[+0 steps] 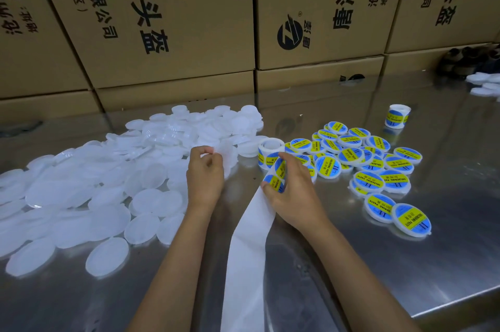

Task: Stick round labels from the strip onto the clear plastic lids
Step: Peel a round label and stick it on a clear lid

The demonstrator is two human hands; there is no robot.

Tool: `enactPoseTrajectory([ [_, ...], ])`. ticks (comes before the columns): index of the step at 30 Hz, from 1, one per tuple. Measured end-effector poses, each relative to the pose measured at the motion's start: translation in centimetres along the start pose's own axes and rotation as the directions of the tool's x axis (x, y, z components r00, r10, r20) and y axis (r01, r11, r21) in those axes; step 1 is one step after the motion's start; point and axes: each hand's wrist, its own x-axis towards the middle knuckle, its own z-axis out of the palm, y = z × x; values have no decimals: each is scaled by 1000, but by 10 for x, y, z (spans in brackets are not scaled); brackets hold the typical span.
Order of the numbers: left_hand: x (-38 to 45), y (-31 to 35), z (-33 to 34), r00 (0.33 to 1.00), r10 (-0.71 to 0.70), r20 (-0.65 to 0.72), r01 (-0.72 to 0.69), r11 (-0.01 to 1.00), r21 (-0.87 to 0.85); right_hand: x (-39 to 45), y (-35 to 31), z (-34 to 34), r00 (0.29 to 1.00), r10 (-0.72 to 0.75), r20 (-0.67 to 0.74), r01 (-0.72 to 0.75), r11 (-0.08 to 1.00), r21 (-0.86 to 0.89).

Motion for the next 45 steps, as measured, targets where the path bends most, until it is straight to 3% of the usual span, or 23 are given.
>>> enactPoseTrajectory([
  [2, -1, 6, -3, 988, -149, 44, 155, 969, -194, 0, 3, 2, 999, -5, 50, 7, 999, -36],
  [5, -6, 8, -5, 968, -199, 150, 241, 904, -354, 0, 5, 2, 998, -4, 69, 7, 998, -55],
  [11, -16, 12, 6, 920, -206, 334, 343, 835, -430, -1, 4, -1, 994, -10, 109, 15, 999, -49],
  [20, -23, 7, 20, 866, -126, 484, 337, 862, -378, -1, 5, -9, 970, -79, 230, 90, 995, -35],
  [27, -20, 7, 21, 859, -137, 493, 300, 915, -268, -1, 6, -8, 979, -89, 181, 101, 993, -58],
  [33, -17, 7, 18, 883, -140, 448, 290, 913, -287, 2, 11, -10, 999, 46, 0, -46, 984, -175],
  [35, -17, 6, 17, 890, -120, 440, 271, 915, -299, 3, 13, -10, 997, 72, 12, -69, 980, -184],
  [40, -21, 8, 19, 862, -125, 491, 317, 889, -330, 5, 10, -6, 990, 117, 79, -122, 990, 69],
  [45, -21, 5, 23, 898, -120, 424, 262, 919, -294, 5, 10, 1, 993, 108, 48, -113, 988, 103],
])
